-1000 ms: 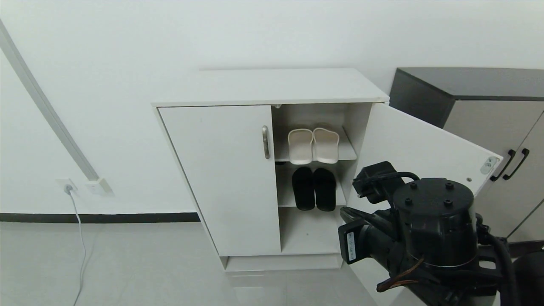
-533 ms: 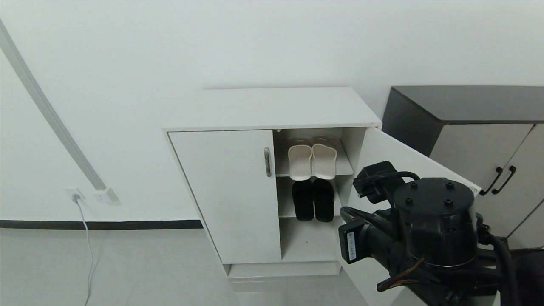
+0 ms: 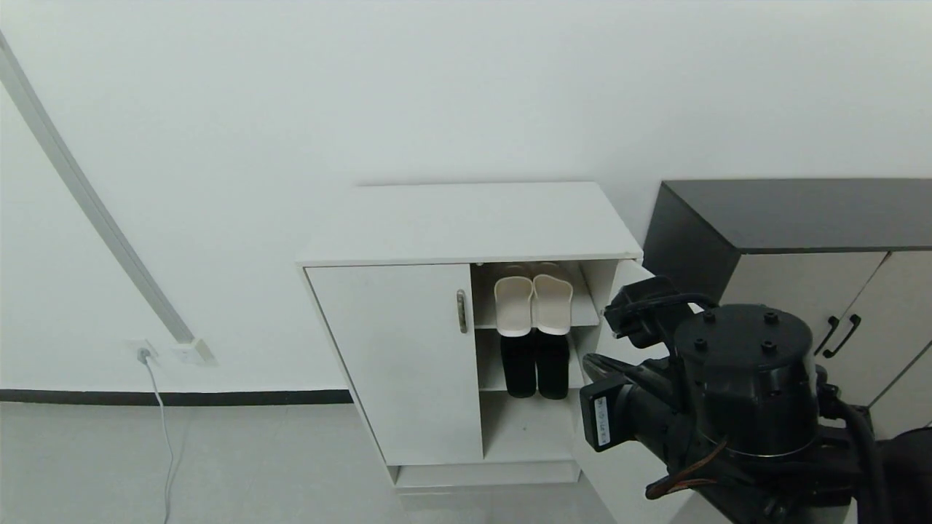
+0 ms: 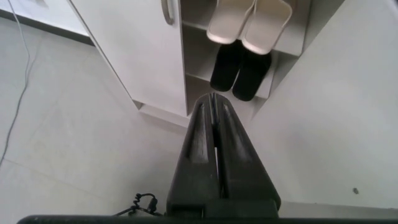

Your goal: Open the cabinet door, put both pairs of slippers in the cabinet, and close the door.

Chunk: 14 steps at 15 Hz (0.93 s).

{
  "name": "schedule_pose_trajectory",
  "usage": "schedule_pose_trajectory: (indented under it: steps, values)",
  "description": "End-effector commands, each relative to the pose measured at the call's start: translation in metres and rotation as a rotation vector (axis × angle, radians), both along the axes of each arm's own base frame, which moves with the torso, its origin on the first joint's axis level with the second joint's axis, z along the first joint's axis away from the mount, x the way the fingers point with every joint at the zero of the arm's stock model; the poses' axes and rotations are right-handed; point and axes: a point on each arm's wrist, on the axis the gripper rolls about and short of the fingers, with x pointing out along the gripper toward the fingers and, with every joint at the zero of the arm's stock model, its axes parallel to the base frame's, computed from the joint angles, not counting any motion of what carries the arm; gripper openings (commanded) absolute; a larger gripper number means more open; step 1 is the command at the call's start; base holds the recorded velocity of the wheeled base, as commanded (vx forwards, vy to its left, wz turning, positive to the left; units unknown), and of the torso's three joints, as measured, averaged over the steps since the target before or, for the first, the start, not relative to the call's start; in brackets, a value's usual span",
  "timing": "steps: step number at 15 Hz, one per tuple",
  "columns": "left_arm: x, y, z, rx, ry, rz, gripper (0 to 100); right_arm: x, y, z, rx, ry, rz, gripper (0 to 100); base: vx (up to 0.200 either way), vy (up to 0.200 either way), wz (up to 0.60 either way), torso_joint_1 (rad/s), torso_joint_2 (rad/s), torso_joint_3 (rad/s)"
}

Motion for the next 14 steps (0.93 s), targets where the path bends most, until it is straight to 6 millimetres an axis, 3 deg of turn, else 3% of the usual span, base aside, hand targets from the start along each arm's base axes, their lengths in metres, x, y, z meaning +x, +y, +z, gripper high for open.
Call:
schedule_pose_trajectory:
  steps: [1,4,10,14]
  values:
    - [0.0001,0.0,-0.0001,-0.001,0.002,0.0,0,0.0001,-0.0012,0.001,0.005,-0.003,-0.003,0,0.0,0.0,0.0,0.246,-0.58,-0.325]
    - [0.0001,0.0,-0.0001,0.001,0.002,0.0,0,-0.0006,-0.0022,0.0018,0.011,-0.01,-0.002,0,0.0,0.0,0.0,0.119,-0.27,-0.144]
    - [0.0001,0.0,-0.0001,-0.001,0.002,0.0,0,-0.0008,-0.0026,-0.0002,-0.001,-0.008,0.0,0,0.0,0.0,0.0,0.008,-0.01,-0.008]
    - [0.0001,0.0,-0.0001,-0.001,0.002,0.0,0,0.0011,-0.0044,0.0002,-0.004,-0.011,-0.008,0,0.0,0.0,-0.6,0.004,0.0,0.006]
